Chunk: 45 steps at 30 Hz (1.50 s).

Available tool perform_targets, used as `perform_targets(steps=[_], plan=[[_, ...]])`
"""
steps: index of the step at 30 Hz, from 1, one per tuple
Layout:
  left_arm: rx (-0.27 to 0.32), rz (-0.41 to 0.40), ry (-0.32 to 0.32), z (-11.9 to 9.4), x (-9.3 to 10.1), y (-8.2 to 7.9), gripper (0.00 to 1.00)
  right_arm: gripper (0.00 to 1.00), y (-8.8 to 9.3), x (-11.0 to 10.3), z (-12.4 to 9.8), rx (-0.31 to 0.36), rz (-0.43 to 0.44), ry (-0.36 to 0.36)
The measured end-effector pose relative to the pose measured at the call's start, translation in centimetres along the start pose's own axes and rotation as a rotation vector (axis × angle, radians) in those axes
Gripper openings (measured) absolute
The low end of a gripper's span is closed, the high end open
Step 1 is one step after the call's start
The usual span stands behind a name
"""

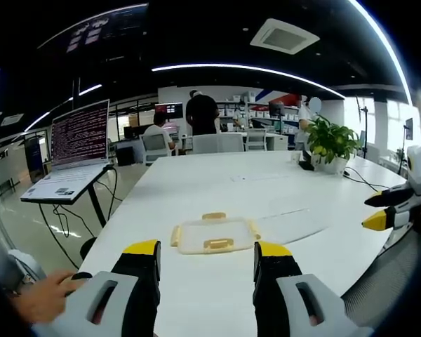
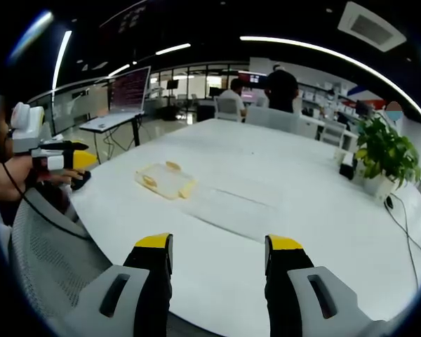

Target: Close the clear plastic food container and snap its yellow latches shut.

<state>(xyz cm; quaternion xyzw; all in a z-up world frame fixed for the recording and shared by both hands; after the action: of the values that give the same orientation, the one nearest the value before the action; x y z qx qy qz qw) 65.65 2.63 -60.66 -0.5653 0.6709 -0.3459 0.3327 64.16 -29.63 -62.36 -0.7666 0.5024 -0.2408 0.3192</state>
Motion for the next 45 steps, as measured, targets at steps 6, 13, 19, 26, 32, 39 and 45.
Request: perform_targets(steps=[6, 13, 19, 26, 32, 39, 45], plan=[[0.001, 0.000, -0.001, -0.03, -0.02, 0.02, 0.48, 0.50, -0.03, 0.02, -0.04, 0.003, 0.001, 0.001], [0.000, 0.001, -0.001, -0.05, -0.01, 0.03, 0.48, 0.50, -0.04, -0.01, -0.04, 0.004, 0.001, 0.000], [0.000, 0.002, -0.001, -0.05, 0.00, 0.04, 0.48, 0.50, -0.02, -0.01, -0.05, 0.004, 0.003, 0.000], [-0.004, 0.007, -0.002, 0.01, 0.02, 0.03, 0.48, 0.50, -0.04, 0.01, 0.01, 0.002, 0.005, -0.001], [-0.004, 0.010, -0.004, 0.00, 0.06, 0.01, 0.48, 0.50, -0.02, 0.07, -0.09, 0.008, 0.008, 0.001], [-0.002, 0.001, -0.008, -0.01, -0.06, -0.02, 0.48, 0.50, -0.13, 0.00, -0.03, 0.009, 0.005, -0.001], [-0.001, 0.005, -0.006, 0.06, -0.06, -0.08, 0.48, 0.50, -0.19, 0.08, 0.03, 0.008, 0.006, 0.003]])
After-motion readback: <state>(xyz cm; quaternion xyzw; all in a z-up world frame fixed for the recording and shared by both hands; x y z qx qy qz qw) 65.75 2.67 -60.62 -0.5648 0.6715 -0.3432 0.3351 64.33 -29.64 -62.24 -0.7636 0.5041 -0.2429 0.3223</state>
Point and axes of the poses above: the point that each gripper's makers call its tool centre point, and the gripper's own axes: z roughly forward along the fingers, x roughly to its right, y roughly out of its underside, the point moved 8 cm from there along -z, roughly backward along the fingers, and after that the axes turned 14 degrees about -x, right-handed, at the moved point
